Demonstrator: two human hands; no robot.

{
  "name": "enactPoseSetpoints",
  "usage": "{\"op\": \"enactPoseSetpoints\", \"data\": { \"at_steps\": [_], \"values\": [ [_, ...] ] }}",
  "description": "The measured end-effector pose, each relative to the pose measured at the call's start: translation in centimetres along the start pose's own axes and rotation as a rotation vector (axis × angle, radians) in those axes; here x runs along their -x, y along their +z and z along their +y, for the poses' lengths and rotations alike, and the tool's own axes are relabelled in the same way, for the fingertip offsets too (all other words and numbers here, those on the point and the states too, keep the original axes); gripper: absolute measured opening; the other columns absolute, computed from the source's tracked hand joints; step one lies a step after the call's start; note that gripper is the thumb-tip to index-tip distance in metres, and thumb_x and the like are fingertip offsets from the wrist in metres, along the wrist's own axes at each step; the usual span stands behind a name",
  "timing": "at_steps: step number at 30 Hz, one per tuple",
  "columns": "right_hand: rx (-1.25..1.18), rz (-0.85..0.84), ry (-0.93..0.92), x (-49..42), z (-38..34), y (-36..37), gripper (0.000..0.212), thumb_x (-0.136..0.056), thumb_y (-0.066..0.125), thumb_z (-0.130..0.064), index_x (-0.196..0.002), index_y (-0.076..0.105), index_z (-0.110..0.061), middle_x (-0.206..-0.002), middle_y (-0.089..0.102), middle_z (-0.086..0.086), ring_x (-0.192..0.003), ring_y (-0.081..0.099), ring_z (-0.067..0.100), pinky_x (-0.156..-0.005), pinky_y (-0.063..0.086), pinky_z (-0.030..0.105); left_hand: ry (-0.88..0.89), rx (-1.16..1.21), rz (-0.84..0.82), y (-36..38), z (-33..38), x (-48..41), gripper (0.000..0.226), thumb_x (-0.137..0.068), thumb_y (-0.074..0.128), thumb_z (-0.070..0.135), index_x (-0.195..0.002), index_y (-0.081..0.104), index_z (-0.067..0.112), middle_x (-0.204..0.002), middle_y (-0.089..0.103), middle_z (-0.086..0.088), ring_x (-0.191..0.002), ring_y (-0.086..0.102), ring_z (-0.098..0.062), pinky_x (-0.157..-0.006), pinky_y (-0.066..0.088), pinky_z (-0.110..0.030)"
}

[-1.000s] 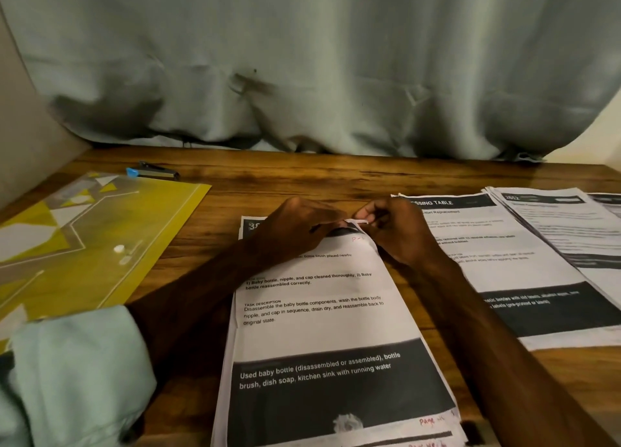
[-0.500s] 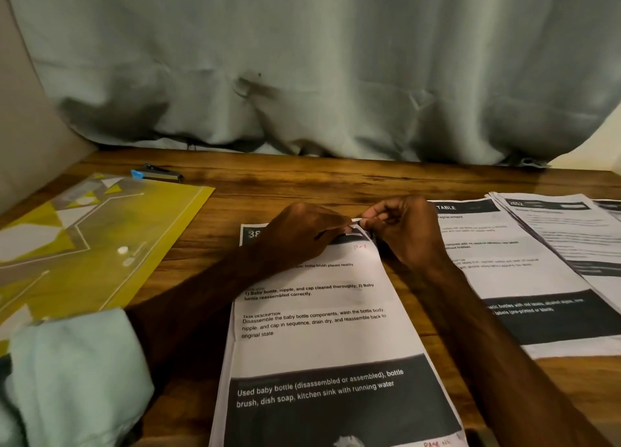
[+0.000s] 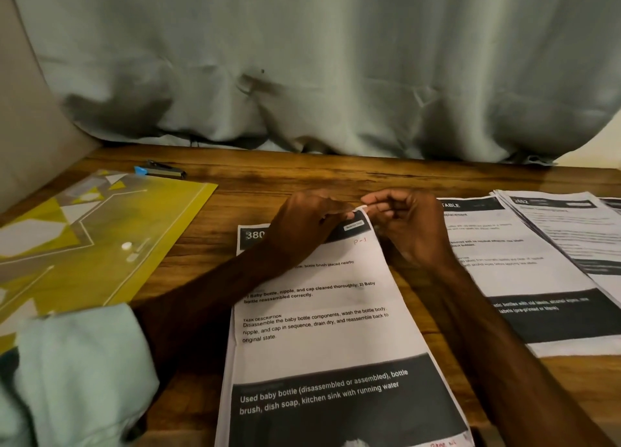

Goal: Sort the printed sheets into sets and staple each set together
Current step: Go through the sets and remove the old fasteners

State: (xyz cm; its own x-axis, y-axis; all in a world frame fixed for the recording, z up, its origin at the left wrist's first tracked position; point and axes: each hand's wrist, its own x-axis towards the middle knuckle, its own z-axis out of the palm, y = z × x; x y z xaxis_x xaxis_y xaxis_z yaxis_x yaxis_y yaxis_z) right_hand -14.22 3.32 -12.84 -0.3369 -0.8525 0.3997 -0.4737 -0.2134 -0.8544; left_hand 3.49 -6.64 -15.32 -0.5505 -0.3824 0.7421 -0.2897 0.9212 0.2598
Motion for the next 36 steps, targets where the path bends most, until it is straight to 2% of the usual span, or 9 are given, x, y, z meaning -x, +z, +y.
{"op": "enactPoseSetpoints", "data": {
  "at_steps": [3,6,12,14,19,23,26,30,36],
  "values": [
    [-0.083,-0.015,0.056,0.07,-0.12,-0.17,0.018,-0.088,0.075,0.001,-0.102,0.077,-0.011,-0.088,0.079,0.005,-0.082,0.077,0.023,-0.079,0.064,0.042,-0.013,0.006,0.006,-0.19,0.33,-0.01,0.020,-0.092,0.076,0.021,-0.111,0.079,0.015,-0.098,0.079,-0.003,-0.076,0.061,-0.003,-0.070,0.040,-0.008],
    [-0.147,-0.033,0.086,0.20,-0.27,-0.23,0.018,-0.089,0.074,0.001,-0.104,0.076,-0.009,-0.090,0.079,0.007,-0.085,0.077,0.027,-0.081,0.063,0.045,-0.053,0.050,0.000,-0.31,0.35,-0.12,0.022,-0.092,0.076,0.026,-0.111,0.079,0.016,-0.104,0.079,0.000,-0.082,0.069,-0.007,-0.073,0.050,-0.018],
    [-0.192,-0.061,0.100,0.35,-0.37,-0.33,0.015,-0.090,0.073,-0.001,-0.104,0.077,-0.005,-0.095,0.079,0.012,-0.090,0.075,0.036,-0.085,0.061,0.048,-0.075,0.092,0.008,-0.46,0.45,-0.18,0.017,-0.089,0.078,0.026,-0.104,0.080,0.018,-0.102,0.079,0.005,-0.087,0.072,-0.006,-0.077,0.051,-0.014],
    [-0.203,-0.072,0.111,0.32,-0.48,-0.36,0.014,-0.090,0.072,0.000,-0.103,0.077,-0.005,-0.095,0.079,0.012,-0.088,0.076,0.032,-0.081,0.062,0.043,-0.090,0.109,0.020,-0.46,0.55,-0.19,0.016,-0.089,0.078,0.026,-0.103,0.080,0.017,-0.101,0.079,0.005,-0.087,0.073,-0.006,-0.077,0.053,-0.018],
    [-0.236,-0.079,0.125,0.34,-0.68,-0.18,0.015,-0.092,0.070,-0.002,-0.105,0.076,-0.006,-0.094,0.079,0.009,-0.084,0.076,0.023,-0.073,0.064,0.031,-0.112,0.131,0.040,-0.39,0.67,-0.17,0.015,-0.087,0.080,0.024,-0.101,0.081,0.017,-0.098,0.079,0.007,-0.085,0.067,0.002,-0.074,0.043,-0.003],
    [-0.239,-0.111,0.099,0.53,-0.91,-0.19,0.025,-0.086,0.074,0.004,-0.110,0.074,-0.001,-0.093,0.078,0.008,-0.079,0.075,0.011,-0.069,0.059,0.019,-0.121,0.144,0.038,-0.39,0.77,-0.22,0.015,-0.086,0.082,0.020,-0.101,0.081,0.016,-0.094,0.079,0.006,-0.078,0.061,0.011,-0.070,0.039,0.000],
    [-0.209,-0.117,0.086,0.47,-0.79,-0.18,0.027,-0.084,0.075,0.004,-0.111,0.074,0.000,-0.092,0.078,0.007,-0.077,0.075,0.010,-0.069,0.059,0.018,-0.118,0.151,0.029,-0.46,0.81,-0.22,0.016,-0.085,0.082,0.022,-0.101,0.081,0.018,-0.092,0.079,0.007,-0.071,0.060,0.014,-0.067,0.039,-0.002],
    [-0.197,-0.101,0.075,0.44,-0.55,-0.19,0.024,-0.086,0.076,-0.001,-0.110,0.076,-0.001,-0.094,0.079,0.009,-0.083,0.077,0.019,-0.070,0.060,0.023,-0.127,0.135,0.024,-0.46,0.84,-0.27,0.016,-0.086,0.081,0.023,-0.102,0.081,0.020,-0.094,0.079,0.007,-0.076,0.067,-0.001,-0.068,0.052,-0.020],
    [-0.194,-0.065,0.087,0.58,-0.35,0.06,0.021,-0.085,0.079,-0.010,-0.106,0.078,-0.005,-0.095,0.079,0.009,-0.085,0.078,0.028,-0.080,0.063,0.042,-0.117,0.106,0.050,-0.35,0.83,-0.19,0.015,-0.088,0.080,0.022,-0.103,0.080,0.019,-0.094,0.079,0.004,-0.078,0.071,-0.009,-0.069,0.058,-0.036]
  ]
}}
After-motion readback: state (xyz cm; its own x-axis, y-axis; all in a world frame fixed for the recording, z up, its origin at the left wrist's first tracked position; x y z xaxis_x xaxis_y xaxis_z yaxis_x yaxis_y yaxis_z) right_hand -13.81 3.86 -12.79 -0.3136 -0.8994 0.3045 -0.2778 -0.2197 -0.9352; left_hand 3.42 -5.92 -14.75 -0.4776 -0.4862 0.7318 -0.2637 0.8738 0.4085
